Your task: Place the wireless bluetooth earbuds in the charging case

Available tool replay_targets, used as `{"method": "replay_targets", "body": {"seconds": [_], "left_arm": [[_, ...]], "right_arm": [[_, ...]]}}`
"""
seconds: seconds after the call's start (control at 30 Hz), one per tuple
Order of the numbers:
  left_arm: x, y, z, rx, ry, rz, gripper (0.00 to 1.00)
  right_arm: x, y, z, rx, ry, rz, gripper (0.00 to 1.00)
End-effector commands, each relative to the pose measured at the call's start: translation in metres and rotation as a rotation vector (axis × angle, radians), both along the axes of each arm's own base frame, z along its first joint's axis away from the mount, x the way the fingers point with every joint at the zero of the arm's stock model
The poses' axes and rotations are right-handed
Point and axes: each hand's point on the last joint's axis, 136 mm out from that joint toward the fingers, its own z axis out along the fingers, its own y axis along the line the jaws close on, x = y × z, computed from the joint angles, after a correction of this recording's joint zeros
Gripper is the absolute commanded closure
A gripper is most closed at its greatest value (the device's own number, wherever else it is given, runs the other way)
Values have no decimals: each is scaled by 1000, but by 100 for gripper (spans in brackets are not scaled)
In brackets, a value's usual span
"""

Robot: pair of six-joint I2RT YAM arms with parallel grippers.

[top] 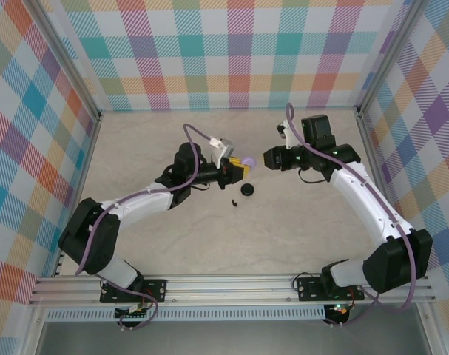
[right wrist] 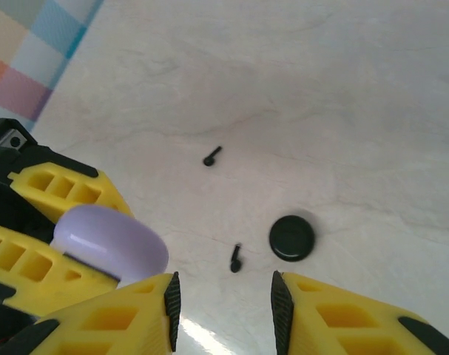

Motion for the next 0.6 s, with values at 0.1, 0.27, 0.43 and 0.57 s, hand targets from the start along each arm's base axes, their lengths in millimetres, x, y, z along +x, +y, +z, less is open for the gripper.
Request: {"method": "replay_targets", "body": {"seconds": [0.1,0.27,0.43,0.57], "left_arm": [[40,8,-41,140,187,188,100],[63,21,-78,212,329,292,100],[75,30,-112,256,432,334,100],[78,36,-132,289,476,349,100]], "right_arm": [[-7,-19,0,-72,-21,-60,59],[-9,-21,-16,-87,5,-65,59],[-10,-20,-33,-93,49,-63,58],[-11,-19,-39,-89,62,-62,58]]}}
